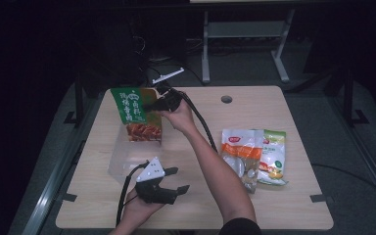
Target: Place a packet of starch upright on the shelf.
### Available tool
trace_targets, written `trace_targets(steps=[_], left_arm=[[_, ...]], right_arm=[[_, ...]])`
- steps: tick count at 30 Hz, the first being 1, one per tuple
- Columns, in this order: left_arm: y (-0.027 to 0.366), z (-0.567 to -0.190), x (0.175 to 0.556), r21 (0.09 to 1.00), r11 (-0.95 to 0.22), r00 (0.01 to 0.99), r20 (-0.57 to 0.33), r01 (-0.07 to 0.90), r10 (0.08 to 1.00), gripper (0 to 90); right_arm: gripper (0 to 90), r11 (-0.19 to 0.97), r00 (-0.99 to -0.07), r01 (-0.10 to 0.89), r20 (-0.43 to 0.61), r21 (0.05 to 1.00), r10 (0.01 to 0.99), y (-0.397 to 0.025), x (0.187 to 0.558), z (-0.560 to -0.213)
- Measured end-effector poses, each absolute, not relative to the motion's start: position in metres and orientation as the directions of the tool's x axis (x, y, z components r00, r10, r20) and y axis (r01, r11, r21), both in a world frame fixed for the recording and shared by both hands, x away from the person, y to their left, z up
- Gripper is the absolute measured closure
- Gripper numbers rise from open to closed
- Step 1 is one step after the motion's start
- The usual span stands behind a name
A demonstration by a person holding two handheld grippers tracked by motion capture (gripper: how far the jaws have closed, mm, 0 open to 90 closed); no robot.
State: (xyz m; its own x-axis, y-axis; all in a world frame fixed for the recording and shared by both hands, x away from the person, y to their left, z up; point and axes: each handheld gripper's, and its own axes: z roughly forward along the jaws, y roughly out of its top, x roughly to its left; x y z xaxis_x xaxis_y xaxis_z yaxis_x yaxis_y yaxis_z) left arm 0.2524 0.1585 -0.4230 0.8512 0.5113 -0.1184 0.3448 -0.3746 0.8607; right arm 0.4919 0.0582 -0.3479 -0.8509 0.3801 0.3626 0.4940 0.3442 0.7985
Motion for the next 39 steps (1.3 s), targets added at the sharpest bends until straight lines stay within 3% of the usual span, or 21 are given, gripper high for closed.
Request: trace_targets(steps=[5,6,7,8,12,15,39], left_arm=[[0.157,-0.424,0.252,0.859,-0.377,0.852,-0.121,0.348,0.51,28.0],[0.157,-0.424,0.252,0.858,-0.38,0.852,-0.118,0.346,0.51,28.0],[0.157,-0.424,0.252,0.858,-0.38,0.852,-0.118,0.346,0.51,28.0],[0.157,-0.424,0.252,0.857,-0.381,0.852,-0.117,0.346,0.51,27.9],[0.157,-0.424,0.252,0.86,-0.375,0.85,-0.117,0.346,0.514,27.2],[0.157,-0.424,0.252,0.857,-0.383,0.85,-0.113,0.346,0.515,26.6],[0.149,-0.426,0.246,0.846,-0.42,0.861,-0.085,0.329,0.502,25.8]], right_arm=[[83.5,0.363,-0.853,0.488,0.345,0.794,0.392,0.058,0.492,-0.347],[75.4,0.374,-0.852,0.487,0.334,0.789,0.404,0.058,0.492,-0.347],[75.4,0.374,-0.852,0.487,0.334,0.789,0.404,0.058,0.492,-0.347],[68.4,0.383,-0.847,0.495,0.334,0.78,0.414,0.056,0.491,-0.346],[53.8,0.394,-0.845,0.49,0.312,0.778,0.434,0.047,0.489,-0.343],[49.2,0.406,-0.84,0.494,0.302,0.769,0.451,0.036,0.485,-0.341],[42.1,0.355,-0.776,0.561,0.326,0.748,0.54,-0.097,0.431,-0.342]])
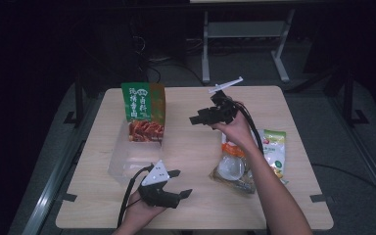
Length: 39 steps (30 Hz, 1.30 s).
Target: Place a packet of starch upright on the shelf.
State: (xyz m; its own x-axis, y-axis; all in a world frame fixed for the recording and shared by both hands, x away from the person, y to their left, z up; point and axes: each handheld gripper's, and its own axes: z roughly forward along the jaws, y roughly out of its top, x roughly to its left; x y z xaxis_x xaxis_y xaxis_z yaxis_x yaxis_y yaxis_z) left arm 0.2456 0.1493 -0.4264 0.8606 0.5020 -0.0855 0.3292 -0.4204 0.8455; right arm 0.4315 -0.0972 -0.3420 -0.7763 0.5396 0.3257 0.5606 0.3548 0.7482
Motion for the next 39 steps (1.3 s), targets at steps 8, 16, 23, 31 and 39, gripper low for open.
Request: trace_targets(steps=[8,16,23,31,39], left_arm=[[0.147,-0.428,0.245,0.846,-0.428,0.866,-0.076,0.318,0.495,25.8],[0.147,-0.428,0.248,0.841,-0.43,0.864,-0.085,0.33,0.497,25.8],[0.145,-0.429,0.248,0.839,-0.433,0.863,-0.081,0.329,0.498,25.9],[0.145,-0.429,0.247,0.838,-0.436,0.865,-0.081,0.328,0.495,26.0],[0.148,-0.429,0.248,0.843,-0.419,0.86,-0.095,0.338,0.502,26.1]], right_arm=[[41.7,0.341,-0.744,0.594,0.335,0.729,0.579,-0.136,0.411,-0.351],[41.5,0.325,-0.709,0.624,0.34,0.711,0.617,-0.17,0.395,-0.361],[41.4,0.3,-0.681,0.649,0.357,0.699,0.639,-0.192,0.382,-0.368],[41.3,0.293,-0.669,0.66,0.364,0.692,0.648,-0.208,0.37,-0.37],[40.0,0.279,-0.64,0.687,0.378,0.671,0.669,-0.226,0.356,-0.379]])
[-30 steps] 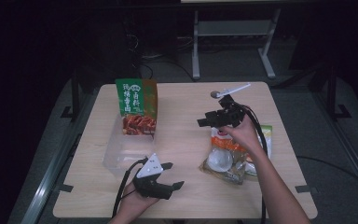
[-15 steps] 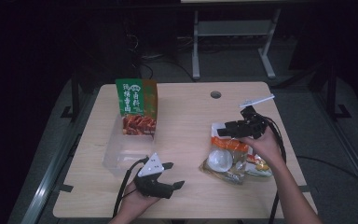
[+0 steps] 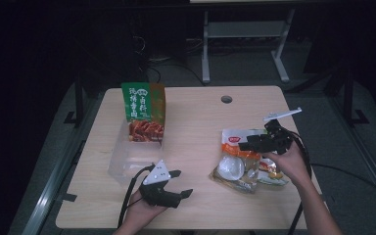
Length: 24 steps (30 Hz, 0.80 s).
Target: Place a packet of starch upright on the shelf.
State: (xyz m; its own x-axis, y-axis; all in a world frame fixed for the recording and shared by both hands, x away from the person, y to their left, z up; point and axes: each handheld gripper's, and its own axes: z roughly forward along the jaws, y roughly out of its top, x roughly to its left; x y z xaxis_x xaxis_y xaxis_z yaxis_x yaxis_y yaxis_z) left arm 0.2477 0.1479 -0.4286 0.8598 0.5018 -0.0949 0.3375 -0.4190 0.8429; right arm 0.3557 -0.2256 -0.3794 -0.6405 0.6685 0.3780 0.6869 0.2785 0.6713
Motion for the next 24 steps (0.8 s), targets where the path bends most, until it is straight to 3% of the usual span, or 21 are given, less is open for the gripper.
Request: trace_targets(steps=[24], left_arm=[[0.146,-0.43,0.247,0.841,-0.422,0.863,-0.1,0.34,0.495,26.1]], right_arm=[[38.5,0.223,-0.543,0.744,0.375,0.63,0.752,-0.28,0.326,-0.406]])
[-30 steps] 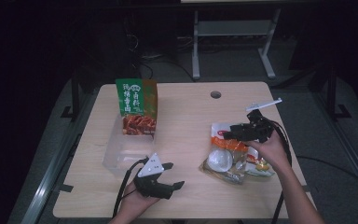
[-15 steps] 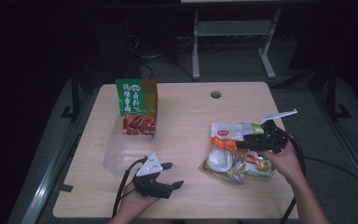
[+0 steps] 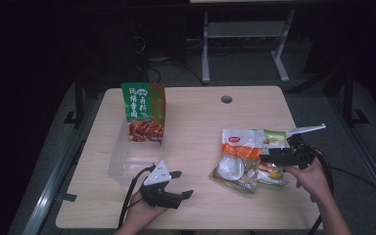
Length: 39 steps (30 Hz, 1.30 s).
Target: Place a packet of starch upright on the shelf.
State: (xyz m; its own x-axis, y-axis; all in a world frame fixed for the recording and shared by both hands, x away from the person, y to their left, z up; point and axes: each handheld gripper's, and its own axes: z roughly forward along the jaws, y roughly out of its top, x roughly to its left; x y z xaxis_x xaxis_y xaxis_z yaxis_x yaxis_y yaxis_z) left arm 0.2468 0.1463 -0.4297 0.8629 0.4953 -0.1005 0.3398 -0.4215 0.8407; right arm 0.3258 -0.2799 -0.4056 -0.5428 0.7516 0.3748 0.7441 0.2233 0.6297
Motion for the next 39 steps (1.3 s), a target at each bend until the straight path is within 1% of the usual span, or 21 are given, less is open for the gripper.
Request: trace_targets(steps=[6,12,16,19,29,32,33,34,37,39], left_arm=[[0.146,-0.43,0.247,0.838,-0.428,0.865,-0.098,0.339,0.492,26.1],[0.145,-0.43,0.246,0.836,-0.426,0.864,-0.105,0.345,0.493,26.0],[0.146,-0.43,0.247,0.838,-0.42,0.862,-0.111,0.348,0.494,26.0],[0.146,-0.43,0.247,0.838,-0.42,0.862,-0.111,0.349,0.494,26.0],[0.144,-0.432,0.247,0.834,-0.426,0.864,-0.114,0.351,0.49,26.0],[0.144,-0.432,0.248,0.834,-0.424,0.863,-0.116,0.354,0.491,26.0],[0.144,-0.432,0.248,0.834,-0.424,0.863,-0.116,0.354,0.491,26.1],[0.144,-0.432,0.248,0.835,-0.423,0.864,-0.116,0.352,0.491,26.1],[0.144,-0.432,0.248,0.835,-0.423,0.865,-0.117,0.351,0.487,26.0],[0.142,-0.432,0.249,0.835,-0.42,0.866,-0.124,0.355,0.485,26.0]], right_arm=[[38.4,0.216,-0.533,0.756,0.389,0.618,0.751,-0.282,0.328,-0.417],[39.3,0.23,-0.545,0.757,0.396,0.611,0.739,-0.271,0.332,-0.424],[40.6,0.248,-0.555,0.756,0.394,0.605,0.733,-0.262,0.335,-0.427],[43.5,0.243,-0.56,0.751,0.396,0.615,0.728,-0.26,0.337,-0.427],[71.8,0.231,-0.545,0.746,0.373,0.624,0.751,-0.257,0.338,-0.426],[76.1,0.222,-0.542,0.747,0.381,0.626,0.749,-0.257,0.339,-0.426],[76.1,0.222,-0.542,0.747,0.381,0.626,0.749,-0.257,0.339,-0.426],[82.7,0.216,-0.548,0.743,0.39,0.634,0.74,-0.257,0.339,-0.426],[89.3,0.215,-0.555,0.74,0.398,0.638,0.731,-0.254,0.338,-0.423],[89.6,0.223,-0.568,0.729,0.391,0.647,0.724,-0.252,0.336,-0.42]])
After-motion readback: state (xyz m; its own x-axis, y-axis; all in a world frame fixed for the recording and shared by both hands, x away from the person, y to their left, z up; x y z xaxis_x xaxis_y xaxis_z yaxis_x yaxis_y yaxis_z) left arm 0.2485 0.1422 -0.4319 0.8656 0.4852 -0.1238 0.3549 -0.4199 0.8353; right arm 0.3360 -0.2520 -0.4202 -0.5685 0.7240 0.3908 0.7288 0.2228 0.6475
